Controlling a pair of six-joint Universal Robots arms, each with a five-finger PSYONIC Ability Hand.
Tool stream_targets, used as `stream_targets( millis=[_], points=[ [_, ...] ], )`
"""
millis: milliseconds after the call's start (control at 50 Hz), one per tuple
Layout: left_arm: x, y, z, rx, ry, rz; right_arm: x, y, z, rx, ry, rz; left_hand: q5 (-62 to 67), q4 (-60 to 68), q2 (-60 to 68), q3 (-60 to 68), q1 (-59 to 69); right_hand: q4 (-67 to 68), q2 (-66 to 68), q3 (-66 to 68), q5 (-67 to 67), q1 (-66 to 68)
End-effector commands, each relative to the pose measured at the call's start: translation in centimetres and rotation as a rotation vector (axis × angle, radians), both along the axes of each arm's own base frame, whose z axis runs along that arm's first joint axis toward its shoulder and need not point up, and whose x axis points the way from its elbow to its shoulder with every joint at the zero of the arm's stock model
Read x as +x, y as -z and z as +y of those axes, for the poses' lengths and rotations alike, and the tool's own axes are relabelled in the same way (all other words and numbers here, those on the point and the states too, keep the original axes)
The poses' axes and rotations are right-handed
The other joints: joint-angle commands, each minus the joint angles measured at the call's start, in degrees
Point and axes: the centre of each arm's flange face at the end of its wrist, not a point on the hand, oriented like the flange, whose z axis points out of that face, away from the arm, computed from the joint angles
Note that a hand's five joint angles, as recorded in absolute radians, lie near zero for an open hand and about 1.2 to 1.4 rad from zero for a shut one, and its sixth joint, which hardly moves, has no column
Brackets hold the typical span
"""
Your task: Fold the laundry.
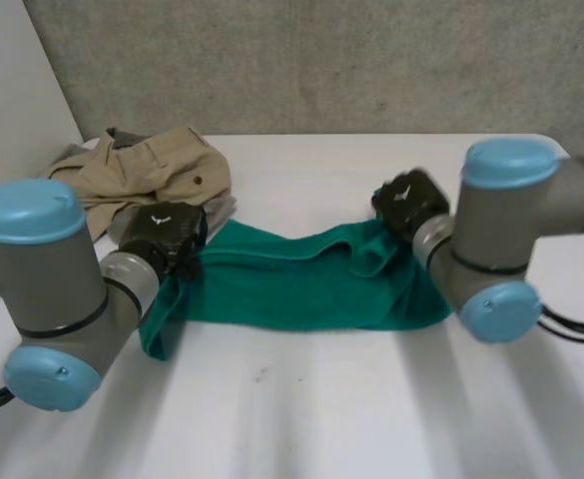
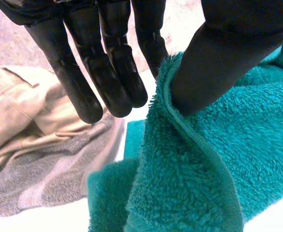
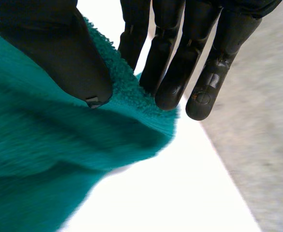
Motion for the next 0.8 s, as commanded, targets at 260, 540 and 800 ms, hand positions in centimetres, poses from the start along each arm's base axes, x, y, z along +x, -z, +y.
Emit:
stream_targets(
  millis=[260, 540, 800],
  points=[
    [0.2, -1.2, 0.6, -0.133, 0.102, -0.336, -8.1, -7.9, 2.2, 0.214, 0.106, 0.066, 14.59, 11.13, 11.35, 11.70, 14.38, 11.89, 12.70, 12.32, 13.82, 23.84],
    [-5.6, -15.4, -9.3, -0.914, -0.050, -0.102, -5.3, -18.0, -7.5, -0.497, 0.088, -0.600, 14.59, 11.13, 11.35, 11.70, 14.38, 11.89, 12.70, 12.32, 13.82, 23.84],
    [-4.2, -15.6, -4.2, -0.841, -0.006, -0.022, -9.2, -16.6, -6.5, -0.423, 0.130, -0.651, 14.59, 11.13, 11.35, 11.70, 14.38, 11.89, 12.70, 12.32, 13.82, 23.84]
  ],
)
